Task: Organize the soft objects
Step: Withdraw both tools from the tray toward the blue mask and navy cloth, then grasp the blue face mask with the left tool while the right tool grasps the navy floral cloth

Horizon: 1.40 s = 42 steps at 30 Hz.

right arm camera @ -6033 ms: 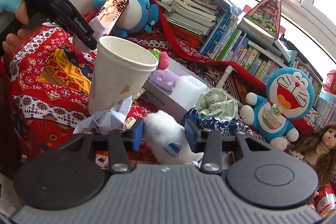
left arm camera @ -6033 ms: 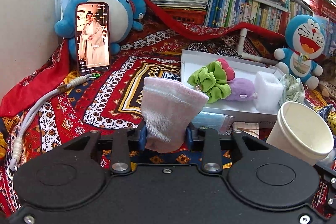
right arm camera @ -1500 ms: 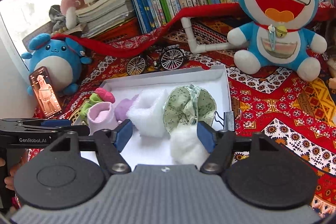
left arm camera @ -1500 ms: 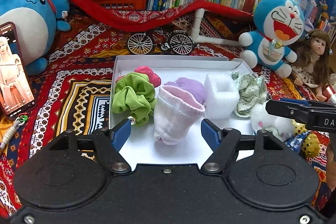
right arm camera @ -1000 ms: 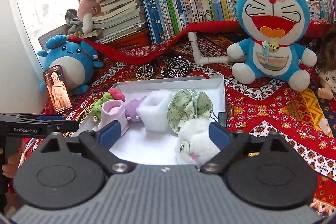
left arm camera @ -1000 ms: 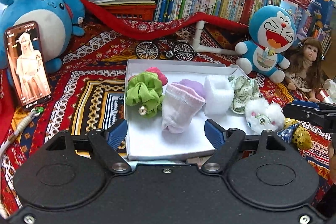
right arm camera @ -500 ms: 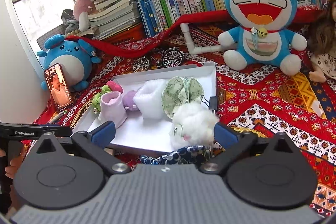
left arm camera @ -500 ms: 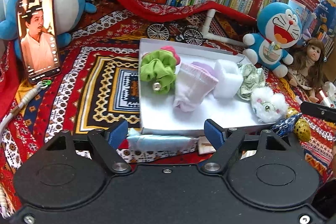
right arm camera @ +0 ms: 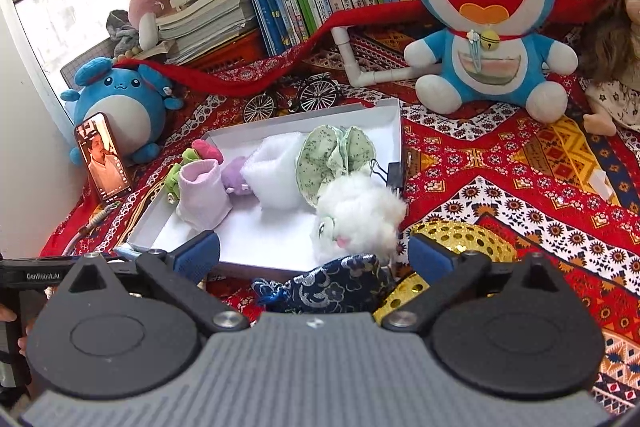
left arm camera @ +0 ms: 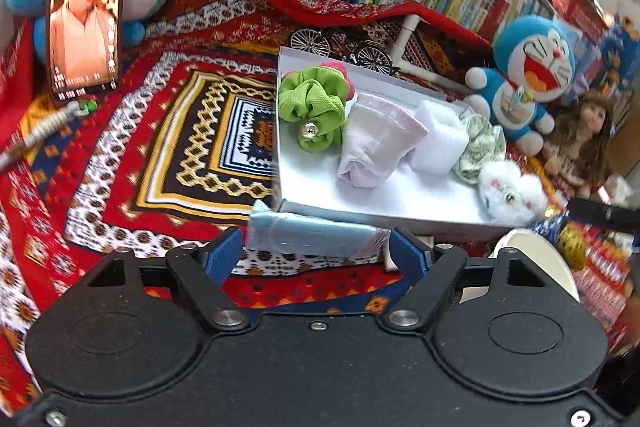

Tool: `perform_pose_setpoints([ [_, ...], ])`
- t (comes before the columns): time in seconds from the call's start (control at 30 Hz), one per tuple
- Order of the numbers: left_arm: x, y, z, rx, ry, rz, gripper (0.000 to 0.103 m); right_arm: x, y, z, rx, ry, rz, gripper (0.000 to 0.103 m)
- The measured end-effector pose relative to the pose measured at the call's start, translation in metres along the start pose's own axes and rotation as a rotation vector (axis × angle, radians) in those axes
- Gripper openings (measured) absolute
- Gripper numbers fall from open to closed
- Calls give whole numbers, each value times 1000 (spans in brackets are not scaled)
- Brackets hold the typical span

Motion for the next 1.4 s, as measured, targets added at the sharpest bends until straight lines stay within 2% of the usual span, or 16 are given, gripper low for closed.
perform_pose_setpoints([
  [0.2,16,10,5,-49,11,-45,85,1,-1,0,4,1,-7,103],
  [0.27,18,12,3,-64,22,-45,83,1,-1,0,5,1,-8,103],
  [0.4,20,10,-2,-61,58,-58,72,2,-3,2,7,0,-14,103],
  [0.53,18,1,-12,-56,89,-82,71,2,-4,4,11,-4,-18,103],
  [0.63,11,-3,-16,-42,104,-68,71,3,-4,5,12,-5,-22,103],
  [0.8,-3,-10,-13,18,112,-35,73,2,-4,3,-28,-4,-38,103],
  [0.93,-10,-19,-6,90,95,-10,80,1,-9,-7,-125,-20,-49,103],
  [1.1,-11,-29,0,178,100,11,81,4,-13,-14,-193,-49,-54,103],
  [1.4,-1,-39,5,262,100,14,81,14,-19,-20,-254,-95,-30,101],
])
Point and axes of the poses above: each gripper's, at about its wrist camera, not at the fingertips, and x roughly the way its jaws point, z to its right, y to its top, the point moved 2 cm from there along x, roughly the way its jaws point, and after that the axes turned 8 degrees about -x, right-handed, at the moved point
